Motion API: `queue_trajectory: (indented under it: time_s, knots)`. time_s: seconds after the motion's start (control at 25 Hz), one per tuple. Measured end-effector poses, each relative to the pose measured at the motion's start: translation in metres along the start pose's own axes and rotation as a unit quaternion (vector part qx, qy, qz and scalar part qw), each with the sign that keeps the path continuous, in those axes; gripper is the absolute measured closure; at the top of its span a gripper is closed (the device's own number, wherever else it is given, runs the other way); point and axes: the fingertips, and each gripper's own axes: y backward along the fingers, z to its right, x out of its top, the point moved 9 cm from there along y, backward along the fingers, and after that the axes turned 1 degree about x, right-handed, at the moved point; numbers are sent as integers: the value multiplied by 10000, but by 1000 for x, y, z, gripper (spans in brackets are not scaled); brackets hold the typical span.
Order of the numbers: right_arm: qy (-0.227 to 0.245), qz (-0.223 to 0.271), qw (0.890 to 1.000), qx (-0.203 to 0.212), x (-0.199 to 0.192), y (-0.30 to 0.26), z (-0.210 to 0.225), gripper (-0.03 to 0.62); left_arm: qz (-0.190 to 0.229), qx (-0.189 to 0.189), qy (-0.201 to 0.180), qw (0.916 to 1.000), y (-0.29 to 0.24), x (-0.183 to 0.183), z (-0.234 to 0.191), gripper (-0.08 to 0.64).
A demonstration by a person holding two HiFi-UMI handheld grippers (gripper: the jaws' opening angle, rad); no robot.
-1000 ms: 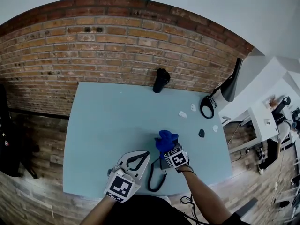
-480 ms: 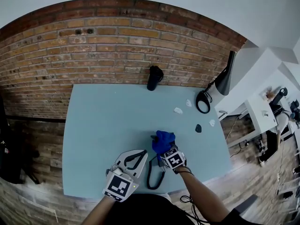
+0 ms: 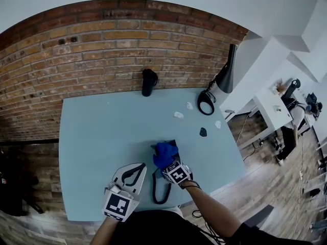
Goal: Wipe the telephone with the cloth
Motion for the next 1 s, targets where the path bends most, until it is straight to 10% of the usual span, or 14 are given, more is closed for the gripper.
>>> queue_trajectory:
  time_s: [1.0]
  knots:
    - [-232,27,9997,116,-46,10,-31,460,-214,-127,264,9993,-13,-12,-1,549]
